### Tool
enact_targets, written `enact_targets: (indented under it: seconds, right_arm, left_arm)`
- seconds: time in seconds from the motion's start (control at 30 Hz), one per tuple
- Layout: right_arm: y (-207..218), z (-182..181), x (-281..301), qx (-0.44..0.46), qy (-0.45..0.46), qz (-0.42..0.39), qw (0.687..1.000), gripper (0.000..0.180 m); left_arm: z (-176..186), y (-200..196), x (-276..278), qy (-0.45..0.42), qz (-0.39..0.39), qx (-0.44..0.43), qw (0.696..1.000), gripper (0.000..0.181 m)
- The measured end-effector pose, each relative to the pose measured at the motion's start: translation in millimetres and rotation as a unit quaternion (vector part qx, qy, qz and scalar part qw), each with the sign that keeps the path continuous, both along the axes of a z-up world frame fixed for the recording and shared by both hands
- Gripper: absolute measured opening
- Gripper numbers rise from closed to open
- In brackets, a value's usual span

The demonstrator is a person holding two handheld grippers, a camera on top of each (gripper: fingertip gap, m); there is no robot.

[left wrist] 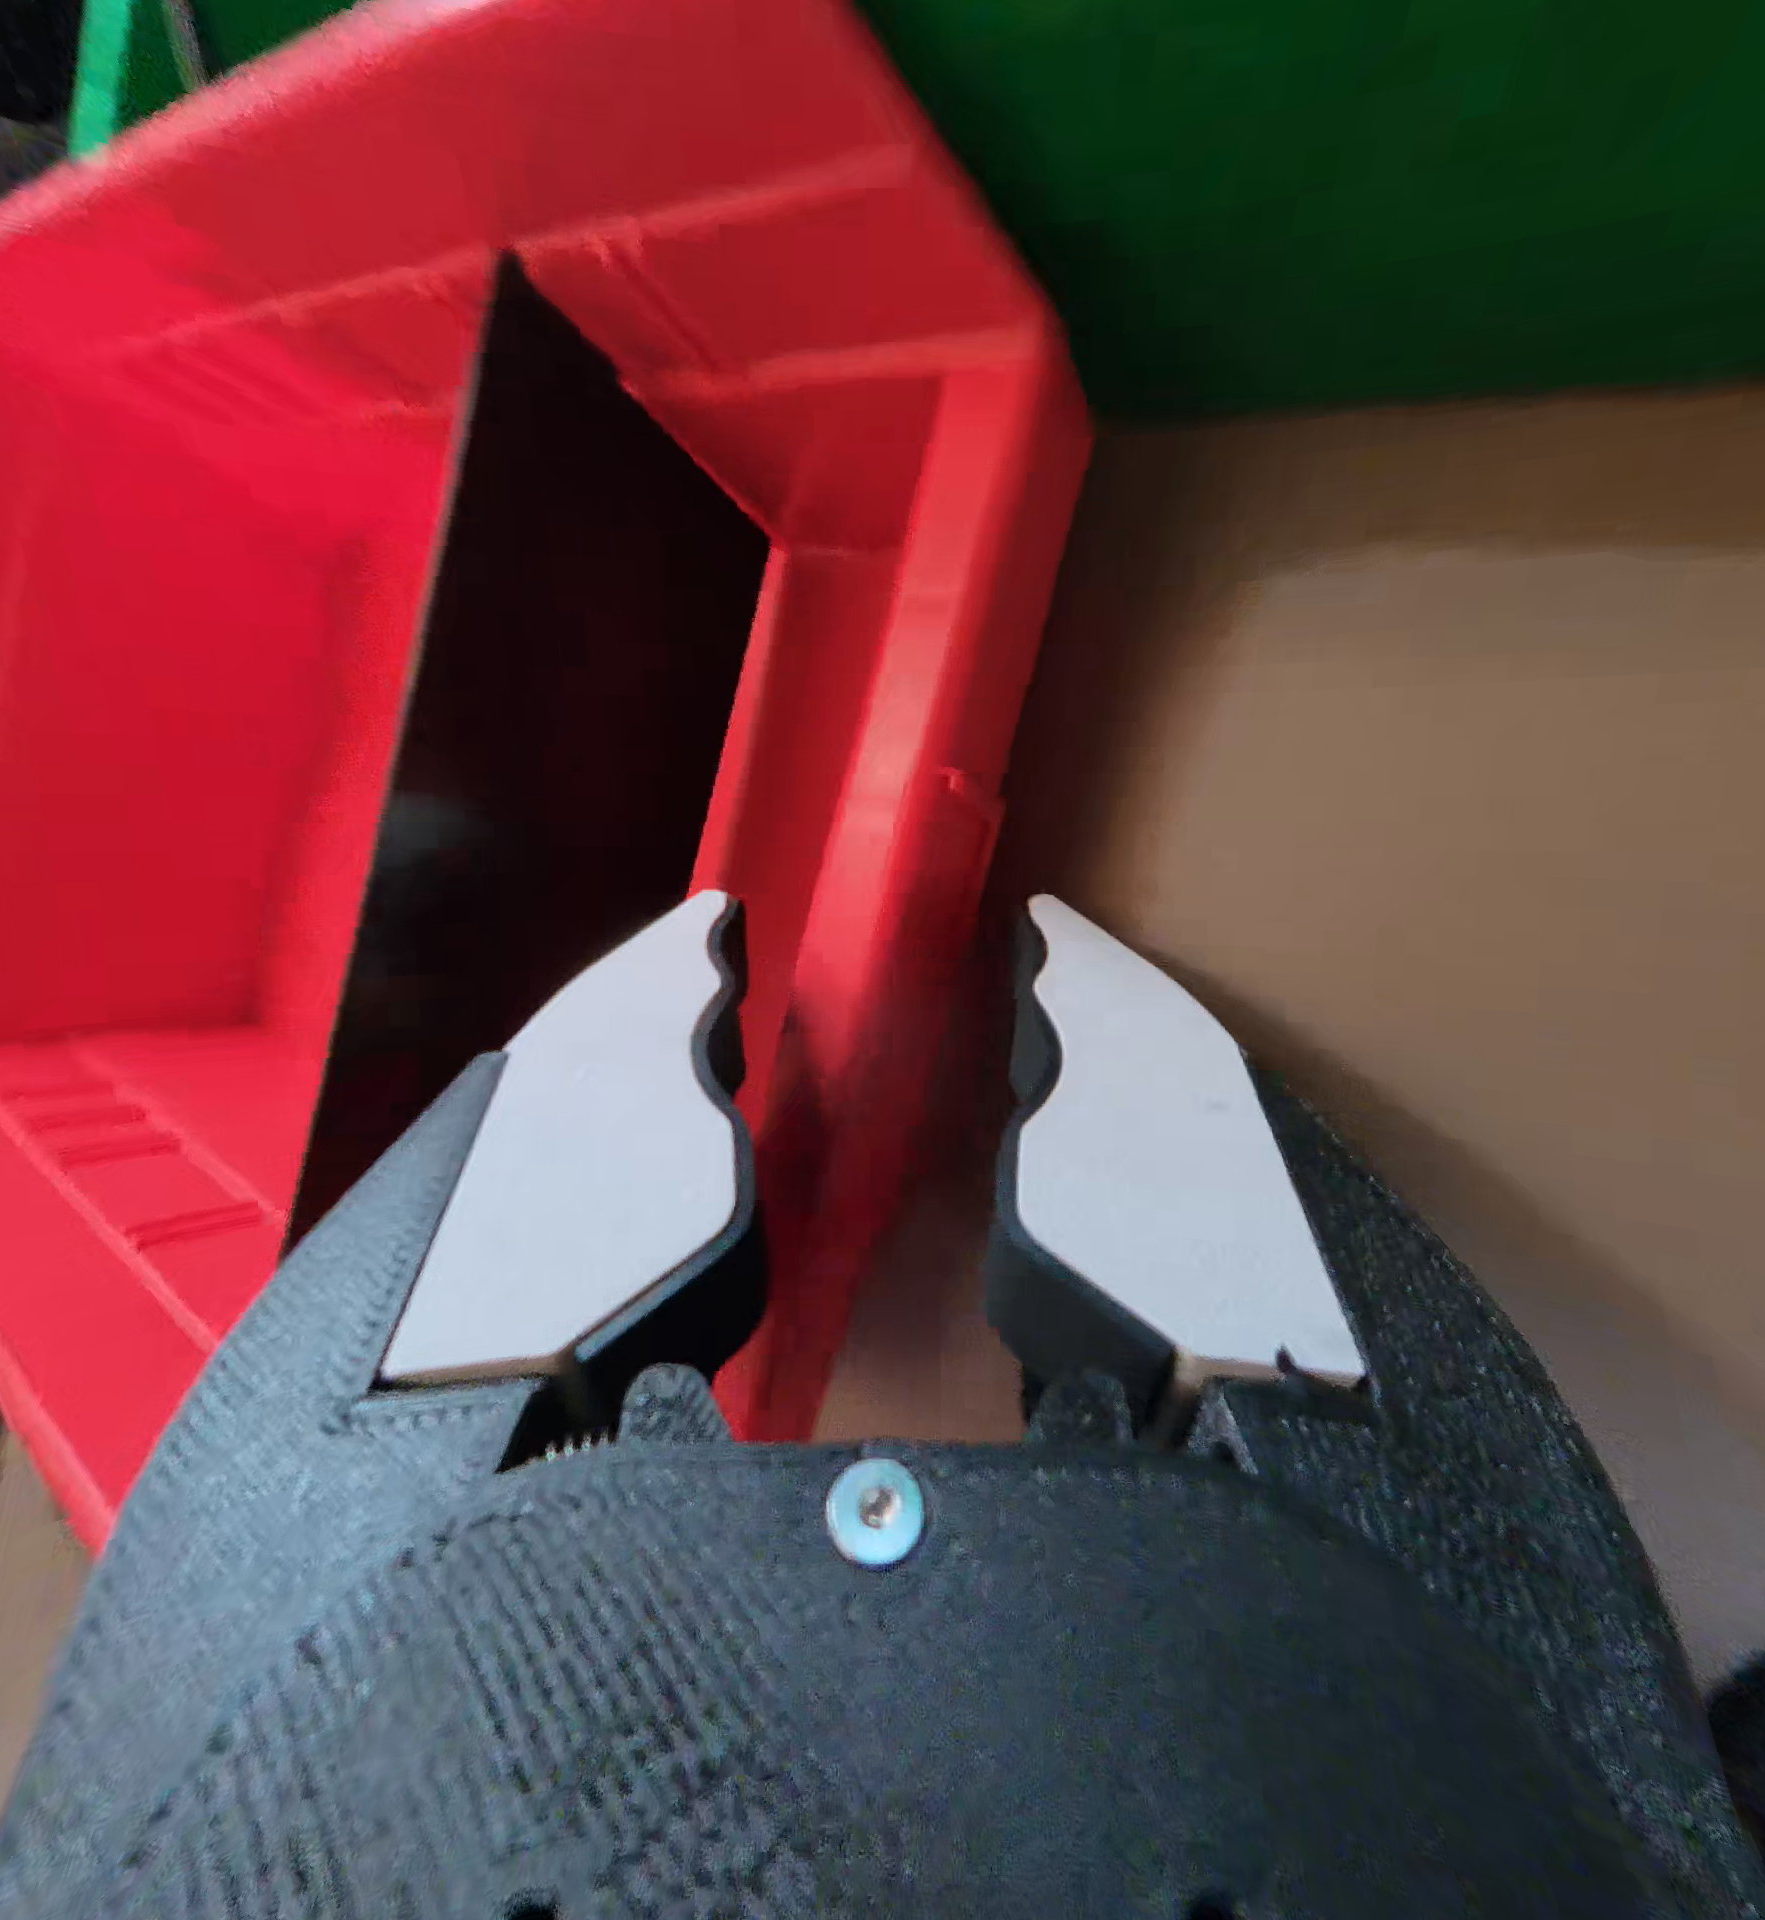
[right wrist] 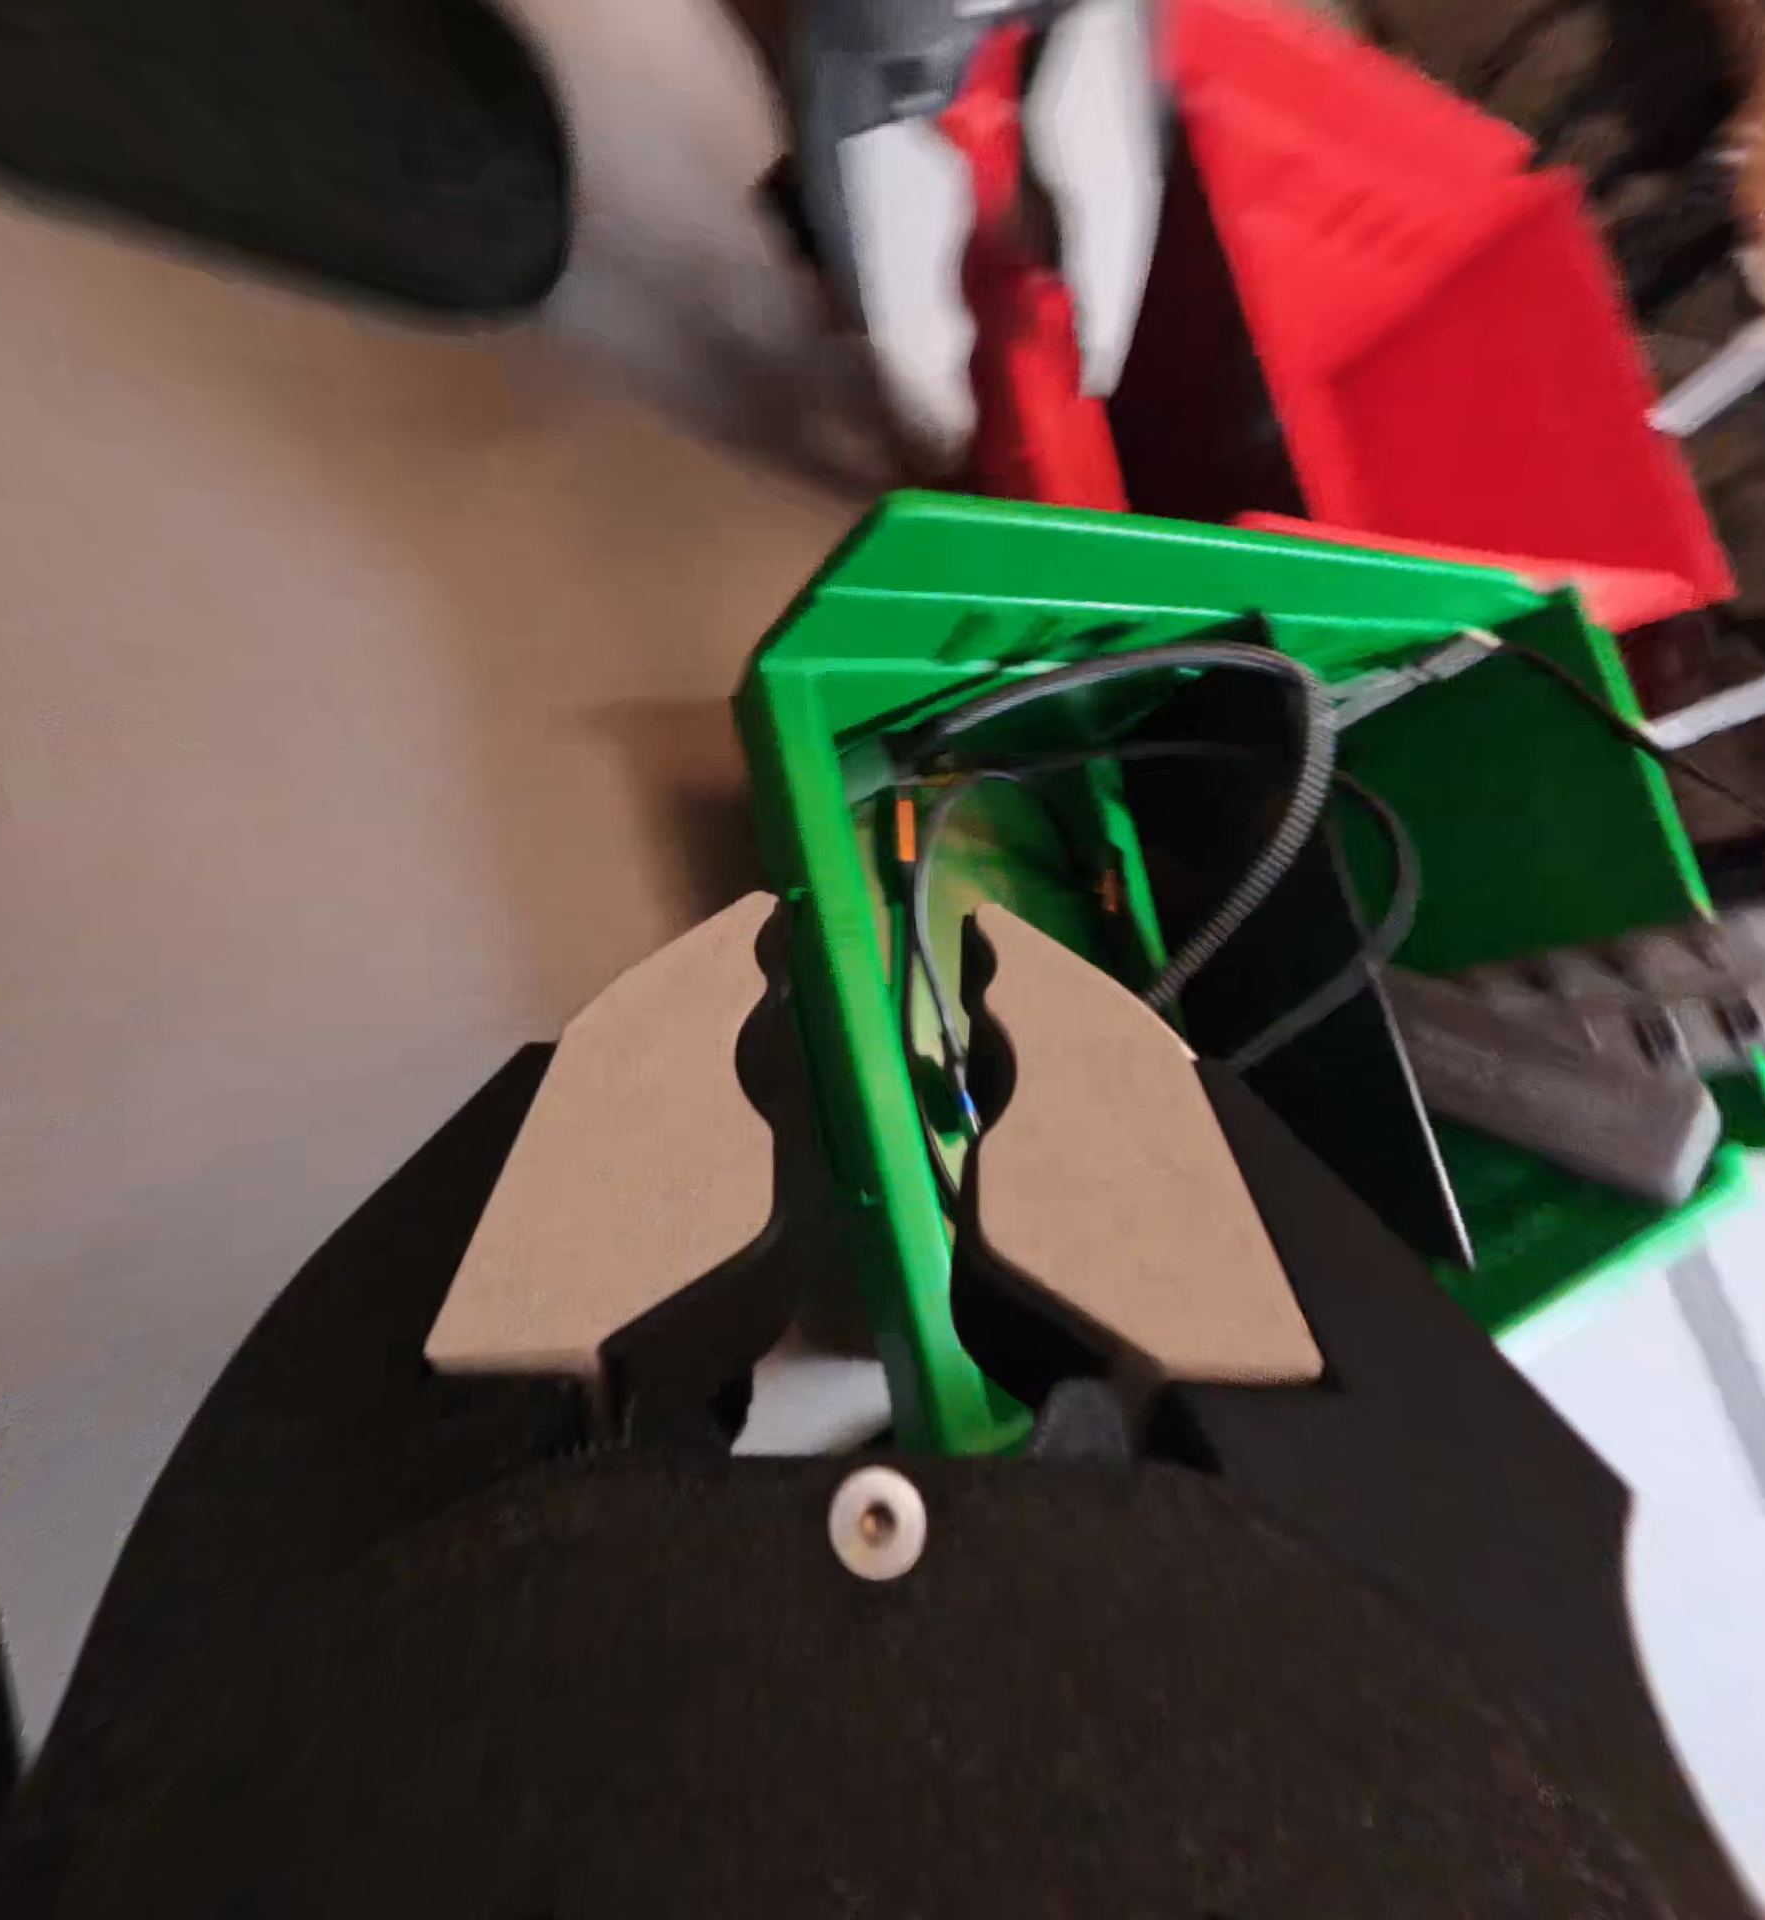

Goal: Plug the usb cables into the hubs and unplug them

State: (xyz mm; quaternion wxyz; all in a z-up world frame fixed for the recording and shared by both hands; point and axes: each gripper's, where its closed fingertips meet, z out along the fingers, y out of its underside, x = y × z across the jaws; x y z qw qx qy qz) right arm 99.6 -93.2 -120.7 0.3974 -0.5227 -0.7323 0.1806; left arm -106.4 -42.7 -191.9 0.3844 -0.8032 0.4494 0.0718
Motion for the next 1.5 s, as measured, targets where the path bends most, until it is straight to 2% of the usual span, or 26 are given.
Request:
enact_targets:
  seconds: [0.1,0.2,0.3,0.37,0.47,0.63,0.9,1.0,1.1,1.3,1.5]
  right_arm:
    - [37,33,40,-0.055,0.137,-0.148,0.978,0.035]
    - [74,33,86,-0.075,0.237,-0.299,0.921,0.038]
    - [85,5,93,-0.109,0.252,-0.359,0.892,0.046]
    - [93,-12,84,-0.123,0.233,-0.385,0.885,0.048]
    - [111,-26,74,-0.126,0.211,-0.419,0.874,0.04]
    - [119,-30,70,-0.148,0.234,-0.435,0.857,0.019]
    - [110,-24,87,-0.094,0.248,-0.456,0.849,0.014]
    - [101,-4,94,-0.081,0.25,-0.45,0.853,0.015]
    - [88,34,87,-0.061,0.262,-0.427,0.863,0.017]
    - [60,106,25,-0.041,0.301,-0.356,0.884,0.017]
    - [28,132,-86,-0.086,0.301,-0.261,0.913,0.017]
  left_arm:
    - [28,-24,30,-0.144,0.026,0.014,0.989,0.051]
    - [45,-49,67,-0.296,0.058,-0.006,0.953,0.052]
    - [48,-60,100,-0.389,0.102,-0.015,0.916,0.052]
    - [43,-54,114,-0.412,0.143,-0.007,0.9,0.054]
    - [40,-34,126,-0.423,0.196,0.02,0.885,0.051]
    - [35,-11,126,-0.402,0.236,0.066,0.882,0.039]
    - [48,-8,131,-0.373,0.245,0.11,0.888,0.025]
    - [65,-15,139,-0.374,0.232,0.123,0.889,0.025]
    - [97,-27,133,-0.379,0.224,0.147,0.886,0.025]
    - [171,-69,80,-0.341,0.248,0.219,0.88,0.023]
    - [201,-130,-9,-0.301,0.33,0.252,0.859,0.024]
